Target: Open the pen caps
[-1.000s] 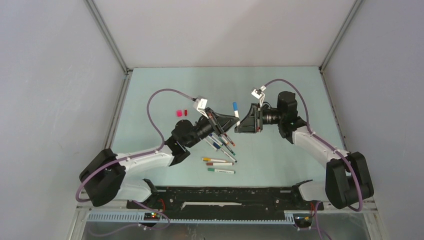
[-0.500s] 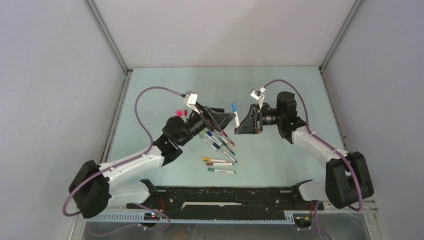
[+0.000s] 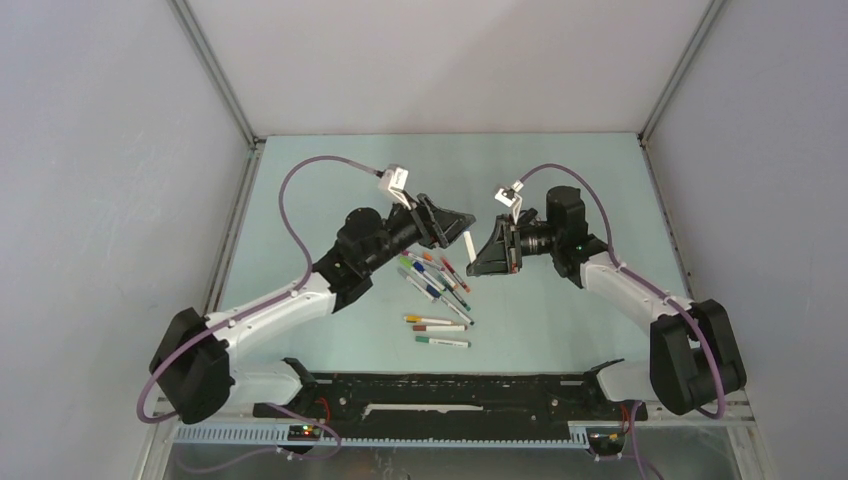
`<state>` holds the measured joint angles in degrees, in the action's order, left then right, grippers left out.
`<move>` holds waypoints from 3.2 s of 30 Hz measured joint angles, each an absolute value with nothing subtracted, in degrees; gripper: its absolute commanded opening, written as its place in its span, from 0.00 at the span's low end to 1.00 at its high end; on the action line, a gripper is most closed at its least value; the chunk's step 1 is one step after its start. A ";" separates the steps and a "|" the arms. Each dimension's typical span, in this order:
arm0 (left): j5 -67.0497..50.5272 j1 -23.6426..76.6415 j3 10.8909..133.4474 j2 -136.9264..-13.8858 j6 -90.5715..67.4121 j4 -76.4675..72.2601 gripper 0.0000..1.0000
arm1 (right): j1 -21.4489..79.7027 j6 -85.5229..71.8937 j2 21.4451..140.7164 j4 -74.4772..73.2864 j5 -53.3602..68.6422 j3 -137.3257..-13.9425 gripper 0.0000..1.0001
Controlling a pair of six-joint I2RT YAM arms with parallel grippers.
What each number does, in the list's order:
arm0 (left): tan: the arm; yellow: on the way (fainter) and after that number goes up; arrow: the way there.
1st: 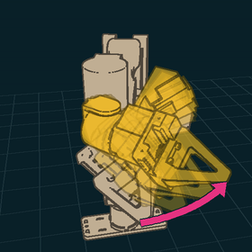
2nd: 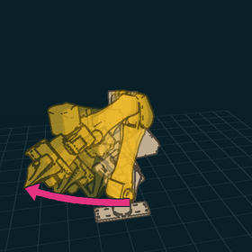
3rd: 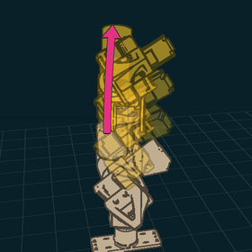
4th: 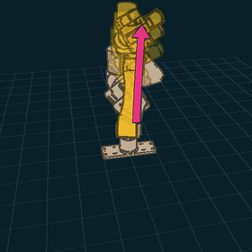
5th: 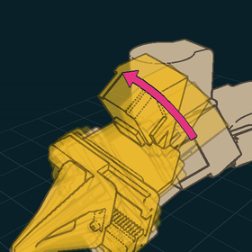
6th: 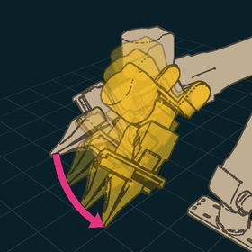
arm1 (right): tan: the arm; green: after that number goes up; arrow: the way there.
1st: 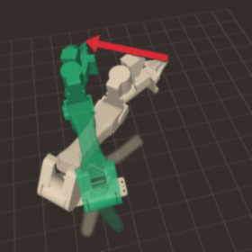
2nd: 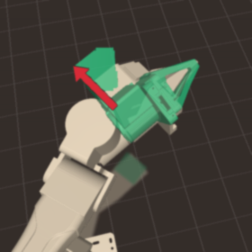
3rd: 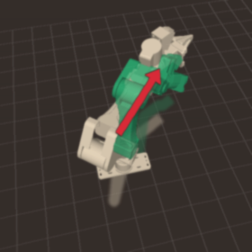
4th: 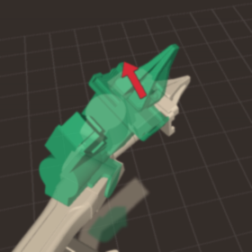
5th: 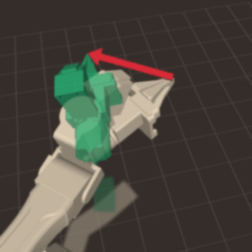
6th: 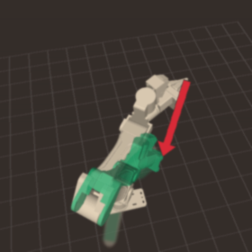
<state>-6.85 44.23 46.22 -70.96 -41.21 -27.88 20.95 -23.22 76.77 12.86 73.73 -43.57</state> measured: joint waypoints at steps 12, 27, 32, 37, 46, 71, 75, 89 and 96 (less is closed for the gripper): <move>-10.81 44.29 46.78 -74.37 -43.90 -27.75 0.00 | 20.95 -22.81 77.60 12.23 73.30 -43.59 0.00; -13.47 44.75 46.83 -76.25 -45.04 -33.04 0.00 | 19.86 -24.91 77.89 12.19 74.00 -44.84 0.54; -14.50 45.39 46.83 -77.95 -45.06 -34.17 0.00 | 17.76 -27.03 77.69 13.06 74.00 -44.84 0.51; -15.59 45.52 46.83 -78.65 -45.08 -35.48 0.00 | 15.94 -28.18 77.01 13.63 74.02 -44.84 0.20; -16.38 44.38 46.85 -79.02 -44.88 -35.90 0.00 | 17.30 -28.42 76.97 15.90 75.85 -45.04 0.00; -26.79 31.44 49.56 -73.36 -42.48 -28.91 0.00 | 24.36 -23.57 82.87 21.15 64.69 -53.19 0.00; -23.64 30.89 49.63 -72.95 -41.78 -29.63 0.00 | 24.77 -23.31 83.66 20.58 65.69 -53.56 0.00; -3.36 18.90 57.14 -62.96 -39.42 -43.79 0.00 | 26.24 -11.11 87.35 -4.03 72.79 -51.70 0.00; -3.75 16.49 54.59 -63.02 -38.33 -24.12 0.00 | 19.79 -4.73 87.35 -11.35 61.91 -53.21 0.00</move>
<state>-3.75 16.49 54.59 -63.02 -38.33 -24.12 19.79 -4.73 87.35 -11.35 61.91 -53.21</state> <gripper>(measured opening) 0.061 0.073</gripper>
